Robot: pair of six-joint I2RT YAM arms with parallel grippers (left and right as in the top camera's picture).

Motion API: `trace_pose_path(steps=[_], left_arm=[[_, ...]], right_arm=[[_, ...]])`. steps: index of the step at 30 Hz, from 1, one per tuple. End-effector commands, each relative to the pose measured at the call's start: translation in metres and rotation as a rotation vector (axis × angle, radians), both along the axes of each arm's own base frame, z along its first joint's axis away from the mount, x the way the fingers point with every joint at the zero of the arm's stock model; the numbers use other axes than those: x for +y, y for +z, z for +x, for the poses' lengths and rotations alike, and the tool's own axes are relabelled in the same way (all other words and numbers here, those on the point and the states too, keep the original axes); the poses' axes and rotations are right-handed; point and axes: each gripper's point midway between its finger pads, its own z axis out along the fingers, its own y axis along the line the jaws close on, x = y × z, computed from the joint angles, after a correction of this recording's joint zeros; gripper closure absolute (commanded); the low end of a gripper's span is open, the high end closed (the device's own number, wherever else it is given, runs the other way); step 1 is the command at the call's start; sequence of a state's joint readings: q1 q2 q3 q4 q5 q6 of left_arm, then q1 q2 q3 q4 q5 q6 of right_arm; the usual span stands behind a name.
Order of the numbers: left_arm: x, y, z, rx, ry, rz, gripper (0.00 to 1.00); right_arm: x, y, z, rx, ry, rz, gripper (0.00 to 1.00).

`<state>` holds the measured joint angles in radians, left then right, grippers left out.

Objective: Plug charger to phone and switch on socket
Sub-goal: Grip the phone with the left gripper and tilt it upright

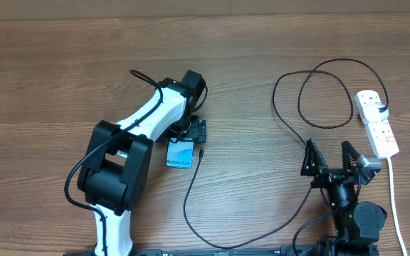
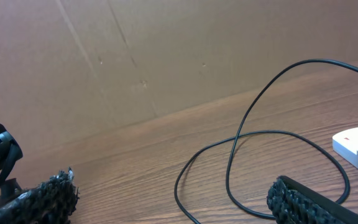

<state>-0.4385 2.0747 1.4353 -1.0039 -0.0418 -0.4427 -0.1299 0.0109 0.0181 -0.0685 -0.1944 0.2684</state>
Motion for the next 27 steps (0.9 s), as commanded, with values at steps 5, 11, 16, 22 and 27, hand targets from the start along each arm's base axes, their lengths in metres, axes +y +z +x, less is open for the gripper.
trace_pose_path(steps=[5, 11, 16, 22, 27], left_arm=[[0.007, -0.019, -0.009, 0.036, -0.127, 0.04, 0.03], [0.005, -0.019, -0.013, 0.054, -0.125, 0.021, 0.0], [0.003, -0.021, -0.02, 0.082, -0.122, 0.002, 0.01], [0.004, -0.023, -0.023, 0.091, -0.122, 0.006, 0.09], [0.004, -0.023, -0.023, 0.09, -0.122, 0.006, 0.05]], right_arm=[[0.0, -0.002, 0.0, -0.002, -0.004, -0.004, 0.0], [0.0, -0.002, 0.0, -0.002, -0.004, -0.005, 0.0], [0.0, -0.002, 0.0, -0.002, -0.004, -0.004, 0.0], [0.0, -0.002, 0.0, -0.002, -0.004, -0.004, 0.0], [0.0, -0.002, 0.0, -0.002, -0.004, -0.004, 0.0]])
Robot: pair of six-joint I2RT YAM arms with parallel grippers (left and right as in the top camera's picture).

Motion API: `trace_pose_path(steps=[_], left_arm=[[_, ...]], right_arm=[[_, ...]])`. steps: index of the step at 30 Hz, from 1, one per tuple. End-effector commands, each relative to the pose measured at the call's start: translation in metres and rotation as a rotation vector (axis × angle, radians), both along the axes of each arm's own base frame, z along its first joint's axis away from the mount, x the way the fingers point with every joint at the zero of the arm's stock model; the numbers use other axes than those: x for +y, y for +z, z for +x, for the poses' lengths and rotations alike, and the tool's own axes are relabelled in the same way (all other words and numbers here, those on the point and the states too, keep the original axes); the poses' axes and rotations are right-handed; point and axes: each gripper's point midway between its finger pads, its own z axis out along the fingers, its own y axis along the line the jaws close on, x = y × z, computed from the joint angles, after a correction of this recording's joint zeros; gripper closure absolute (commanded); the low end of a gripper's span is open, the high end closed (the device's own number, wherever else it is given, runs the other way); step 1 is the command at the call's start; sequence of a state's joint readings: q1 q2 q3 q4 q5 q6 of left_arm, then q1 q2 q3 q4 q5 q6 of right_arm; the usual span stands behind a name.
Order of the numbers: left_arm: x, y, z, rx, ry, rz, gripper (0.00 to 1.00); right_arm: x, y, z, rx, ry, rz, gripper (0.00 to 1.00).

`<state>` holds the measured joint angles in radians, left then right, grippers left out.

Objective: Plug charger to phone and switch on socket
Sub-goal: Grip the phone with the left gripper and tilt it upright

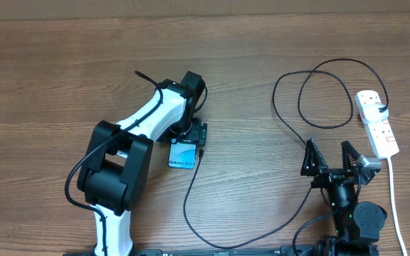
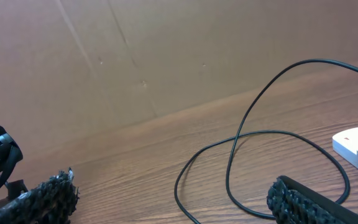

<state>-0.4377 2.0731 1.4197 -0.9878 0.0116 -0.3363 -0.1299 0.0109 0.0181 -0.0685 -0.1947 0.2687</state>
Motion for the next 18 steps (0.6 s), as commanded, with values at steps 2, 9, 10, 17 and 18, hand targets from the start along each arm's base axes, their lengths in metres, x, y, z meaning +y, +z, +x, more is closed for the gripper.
trace_pose_path(steps=[2, 9, 10, 17, 18], left_arm=[[0.0116, -0.0195, -0.0178, 0.061, -0.023, 0.064, 0.03], [0.0117, -0.0194, -0.018, 0.061, -0.023, 0.064, 0.01], [0.0117, -0.0194, -0.018, 0.061, -0.023, 0.064, 0.04], [0.0117, -0.0194, -0.018, 0.061, -0.023, 0.064, 0.13], [0.0117, -0.0194, -0.0181, 0.062, -0.023, 0.064, 0.16]], right_arm=[[-0.0004, -0.0021, 0.0003, -0.002, -0.005, -0.005, 0.0], [-0.0004, -0.0021, 0.0003, -0.002, -0.005, -0.005, 0.0], [-0.0004, -0.002, 0.0003, -0.003, -0.005, -0.005, 0.0], [-0.0004, -0.002, 0.0003, -0.003, -0.005, -0.005, 0.0], [-0.0004, -0.0021, 0.0003, -0.002, -0.005, -0.005, 0.0]])
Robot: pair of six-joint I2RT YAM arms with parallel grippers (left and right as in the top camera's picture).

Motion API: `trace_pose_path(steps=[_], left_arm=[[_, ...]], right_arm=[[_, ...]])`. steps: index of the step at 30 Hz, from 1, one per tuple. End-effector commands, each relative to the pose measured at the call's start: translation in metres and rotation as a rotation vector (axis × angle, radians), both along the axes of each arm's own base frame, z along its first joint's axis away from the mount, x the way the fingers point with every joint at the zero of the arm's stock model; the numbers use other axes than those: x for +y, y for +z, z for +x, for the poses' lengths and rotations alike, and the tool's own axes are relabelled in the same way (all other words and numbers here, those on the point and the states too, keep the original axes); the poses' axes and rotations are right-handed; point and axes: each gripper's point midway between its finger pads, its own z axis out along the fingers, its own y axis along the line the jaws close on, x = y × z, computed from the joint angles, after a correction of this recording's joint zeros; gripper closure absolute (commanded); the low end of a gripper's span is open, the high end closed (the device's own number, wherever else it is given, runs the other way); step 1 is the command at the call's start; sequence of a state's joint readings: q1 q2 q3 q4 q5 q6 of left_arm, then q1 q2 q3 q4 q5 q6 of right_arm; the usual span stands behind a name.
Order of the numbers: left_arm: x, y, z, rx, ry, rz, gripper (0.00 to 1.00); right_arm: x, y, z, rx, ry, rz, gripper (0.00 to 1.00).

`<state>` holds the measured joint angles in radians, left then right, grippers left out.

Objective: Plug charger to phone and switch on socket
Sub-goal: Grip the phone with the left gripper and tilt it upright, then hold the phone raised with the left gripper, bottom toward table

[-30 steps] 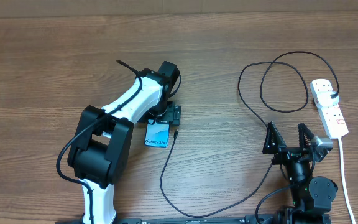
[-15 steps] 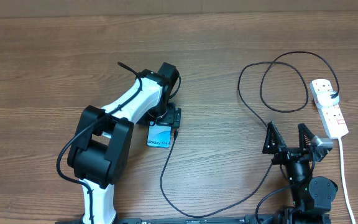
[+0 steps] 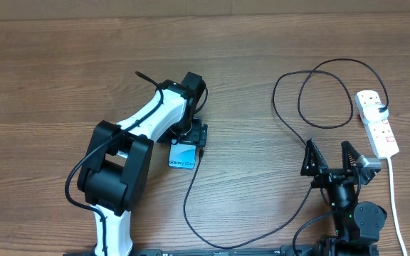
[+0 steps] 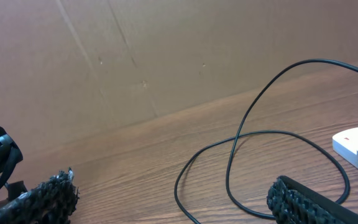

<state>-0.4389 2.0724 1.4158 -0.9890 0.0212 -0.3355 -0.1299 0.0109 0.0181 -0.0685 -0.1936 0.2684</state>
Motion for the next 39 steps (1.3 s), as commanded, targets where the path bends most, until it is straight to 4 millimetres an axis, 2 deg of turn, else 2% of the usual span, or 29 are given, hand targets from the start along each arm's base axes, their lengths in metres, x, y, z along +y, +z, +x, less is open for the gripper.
trace_pose_path(steps=[1, 8, 10, 24, 39], left_arm=[[0.013, -0.019, -0.016, 0.054, -0.022, 0.071, 0.19], [0.016, -0.014, -0.013, 0.069, -0.017, 0.053, 0.31], [0.017, -0.009, -0.011, 0.079, 0.0, 0.026, 0.31], [-0.019, 0.018, -0.001, 0.179, 0.077, -0.446, 0.28], [-0.02, 0.016, 0.003, 0.16, 0.072, -0.448, 0.26]], right_arm=[[0.0, -0.002, 0.0, -0.002, -0.003, -0.005, 0.0], [0.0, -0.002, 0.0, -0.002, -0.003, -0.004, 0.0], [0.0, -0.002, 0.0, -0.003, -0.003, -0.005, 0.0], [0.0, -0.002, 0.0, -0.002, -0.003, -0.005, 0.0], [0.0, -0.002, 0.0, -0.003, -0.003, -0.005, 0.0]])
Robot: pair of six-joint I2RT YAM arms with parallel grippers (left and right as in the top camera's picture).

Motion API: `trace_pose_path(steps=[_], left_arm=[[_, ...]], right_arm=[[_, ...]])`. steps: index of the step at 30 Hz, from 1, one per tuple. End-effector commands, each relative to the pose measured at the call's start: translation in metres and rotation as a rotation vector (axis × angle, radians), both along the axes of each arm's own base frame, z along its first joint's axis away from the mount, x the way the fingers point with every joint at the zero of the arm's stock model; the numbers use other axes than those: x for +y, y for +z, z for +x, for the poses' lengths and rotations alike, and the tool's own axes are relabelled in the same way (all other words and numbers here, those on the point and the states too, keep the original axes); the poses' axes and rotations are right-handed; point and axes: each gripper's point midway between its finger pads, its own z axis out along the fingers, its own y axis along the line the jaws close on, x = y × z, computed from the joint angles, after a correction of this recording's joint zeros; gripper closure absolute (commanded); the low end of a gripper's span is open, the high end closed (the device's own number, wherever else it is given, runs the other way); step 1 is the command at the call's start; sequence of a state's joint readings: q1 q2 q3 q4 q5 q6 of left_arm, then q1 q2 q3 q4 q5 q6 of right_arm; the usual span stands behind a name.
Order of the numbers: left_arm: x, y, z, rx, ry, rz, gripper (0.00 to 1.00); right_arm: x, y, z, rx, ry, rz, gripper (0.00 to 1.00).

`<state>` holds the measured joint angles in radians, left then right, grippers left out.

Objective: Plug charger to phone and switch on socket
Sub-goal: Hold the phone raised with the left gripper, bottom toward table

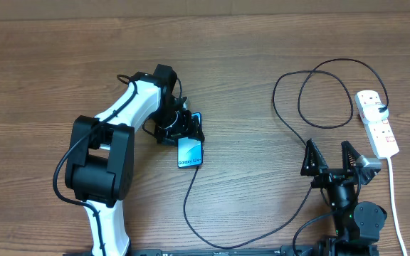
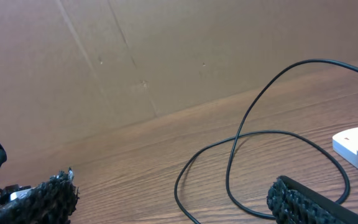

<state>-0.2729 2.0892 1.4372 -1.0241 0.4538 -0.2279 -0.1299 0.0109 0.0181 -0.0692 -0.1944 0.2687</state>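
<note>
The phone (image 1: 190,153) lies on the wooden table with its blue screen up, its long side running almost straight toward the front edge. My left gripper (image 1: 186,129) reaches in from the left and lies across the phone's upper part, shut on it. The black charger cable (image 1: 188,192) meets the phone's lower right corner; whether the plug is in cannot be told. The cable loops (image 2: 234,144) lead to the white socket strip (image 1: 377,122) at the right. My right gripper (image 1: 328,158) stands open near the front edge, nothing between its fingers (image 2: 294,200).
A brown cardboard wall (image 2: 166,56) closes off the far side of the table. The strip's white lead (image 1: 395,206) runs down the right edge beside the right arm's base. The left arm (image 1: 123,114) stretches across the left half of the table.
The left arm has swung to the left and its gripper now points right. The phone has shifted a little to the right and turned nearly straight. The right arm has not moved.
The left gripper sat over the upper end of the tilted phone, the cable's end lying by the phone's right edge. Over the following two moments the phone shifted slightly right. Now the arm is further left, the phone straighter, and the cable meets its lower corner.
</note>
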Motion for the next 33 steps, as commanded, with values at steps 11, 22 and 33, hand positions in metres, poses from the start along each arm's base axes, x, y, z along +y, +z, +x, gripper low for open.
trace_pose_path(steps=[11, 22, 33], left_arm=[[-0.0077, -0.0004, 0.0026, -0.007, -0.022, -0.043, 0.25], [-0.0075, -0.0004, 0.0027, -0.007, -0.021, -0.043, 0.25], [-0.0075, -0.0003, 0.0023, -0.005, -0.021, -0.043, 0.25]], right_arm=[[-0.0003, -0.0018, 0.0003, -0.003, -0.004, -0.005, 0.0], [-0.0003, -0.0019, 0.0003, -0.003, -0.004, -0.005, 0.0], [-0.0003, -0.0018, 0.0003, -0.003, -0.004, -0.005, 0.0]])
